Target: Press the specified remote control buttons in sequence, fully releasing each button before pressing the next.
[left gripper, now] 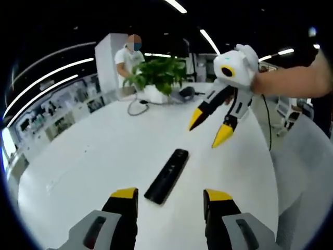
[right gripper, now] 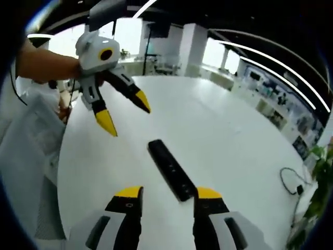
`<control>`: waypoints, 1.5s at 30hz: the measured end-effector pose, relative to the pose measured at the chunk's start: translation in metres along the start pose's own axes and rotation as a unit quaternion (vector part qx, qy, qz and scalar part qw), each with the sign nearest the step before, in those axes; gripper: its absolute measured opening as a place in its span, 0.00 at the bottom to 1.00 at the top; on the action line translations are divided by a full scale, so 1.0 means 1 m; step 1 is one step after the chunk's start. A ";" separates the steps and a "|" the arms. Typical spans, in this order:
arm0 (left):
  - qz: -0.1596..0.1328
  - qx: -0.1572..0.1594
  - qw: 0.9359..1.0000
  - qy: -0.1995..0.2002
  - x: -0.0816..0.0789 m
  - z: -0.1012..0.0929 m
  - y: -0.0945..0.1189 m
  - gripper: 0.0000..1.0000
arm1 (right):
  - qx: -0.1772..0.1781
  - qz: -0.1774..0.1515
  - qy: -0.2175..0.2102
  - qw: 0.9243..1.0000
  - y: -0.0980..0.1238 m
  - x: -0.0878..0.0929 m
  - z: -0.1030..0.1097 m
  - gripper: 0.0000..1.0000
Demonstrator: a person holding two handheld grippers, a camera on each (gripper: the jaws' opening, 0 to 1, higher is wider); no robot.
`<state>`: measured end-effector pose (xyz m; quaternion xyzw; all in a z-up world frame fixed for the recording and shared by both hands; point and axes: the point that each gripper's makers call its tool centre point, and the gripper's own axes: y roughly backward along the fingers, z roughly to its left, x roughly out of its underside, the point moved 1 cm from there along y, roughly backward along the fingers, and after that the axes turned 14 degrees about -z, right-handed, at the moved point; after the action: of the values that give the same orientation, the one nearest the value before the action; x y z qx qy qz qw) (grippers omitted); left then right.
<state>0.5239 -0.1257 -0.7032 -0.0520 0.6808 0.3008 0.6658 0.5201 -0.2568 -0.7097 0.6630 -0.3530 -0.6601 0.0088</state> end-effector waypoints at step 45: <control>-0.113 -0.064 0.987 0.092 -0.028 -0.056 0.079 0.63 | 0.082 -0.170 -0.122 0.974 0.077 -0.034 0.059 0.62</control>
<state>0.4403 -0.0973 -0.6540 -0.1990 0.7078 0.2605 0.6258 0.4368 -0.2719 -0.6510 0.6261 -0.2865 -0.6966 -0.2015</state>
